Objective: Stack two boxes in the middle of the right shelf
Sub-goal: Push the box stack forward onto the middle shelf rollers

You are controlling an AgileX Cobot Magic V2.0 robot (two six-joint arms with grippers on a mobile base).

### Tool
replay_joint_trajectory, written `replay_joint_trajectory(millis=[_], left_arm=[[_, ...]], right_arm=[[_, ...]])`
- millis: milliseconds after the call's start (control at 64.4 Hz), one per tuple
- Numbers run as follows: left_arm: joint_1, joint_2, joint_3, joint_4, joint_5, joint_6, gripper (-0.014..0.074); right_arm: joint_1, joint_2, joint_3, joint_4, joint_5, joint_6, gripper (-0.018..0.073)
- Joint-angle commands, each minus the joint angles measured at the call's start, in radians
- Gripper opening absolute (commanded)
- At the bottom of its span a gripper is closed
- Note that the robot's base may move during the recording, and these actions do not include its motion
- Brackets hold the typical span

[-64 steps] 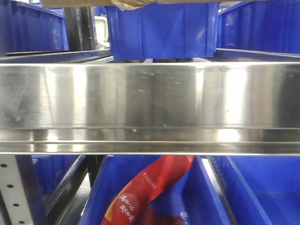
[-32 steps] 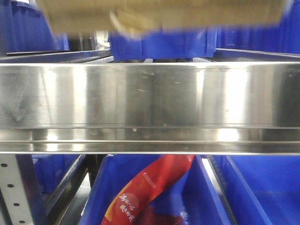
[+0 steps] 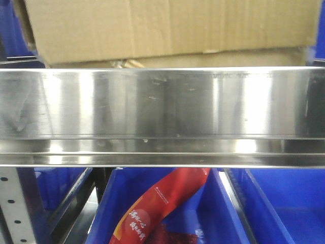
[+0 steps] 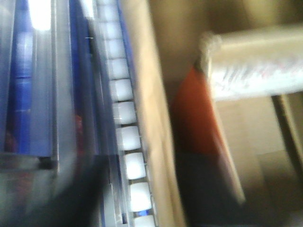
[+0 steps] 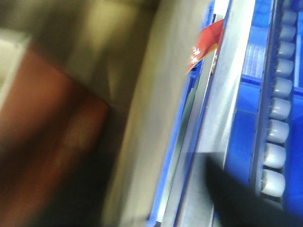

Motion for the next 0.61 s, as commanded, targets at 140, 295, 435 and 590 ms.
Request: replay_joint_trajectory(millis=[140,295,435,590], left_arm=[[-0.001,-0.090,-0.003,0.021,-0.007,0.001,0.0508],[-0.004,-0.191,-0.003,0.013,-0.007,0.001,0.0356],[-0.004,-0.319,0.051,0.018,-0.007,0.001,0.0162],[-0.004,-0.502,0.217,0.018,-0.040,0.001,-0.0076]], right_arm=[[-0.005,-0.078,-0.012,-0.006,-0.033,-0.010,0.0548],[-0.005,-0.167,-0.004,-0.006,-0.037,-0.009,0.0410],[-0.005,-0.283,0.074,-0.006,-0.057,-0.009,0.0116],[-0.005,-0.440,0.268,-0.006,-0.160,-0.009,-0.0167]])
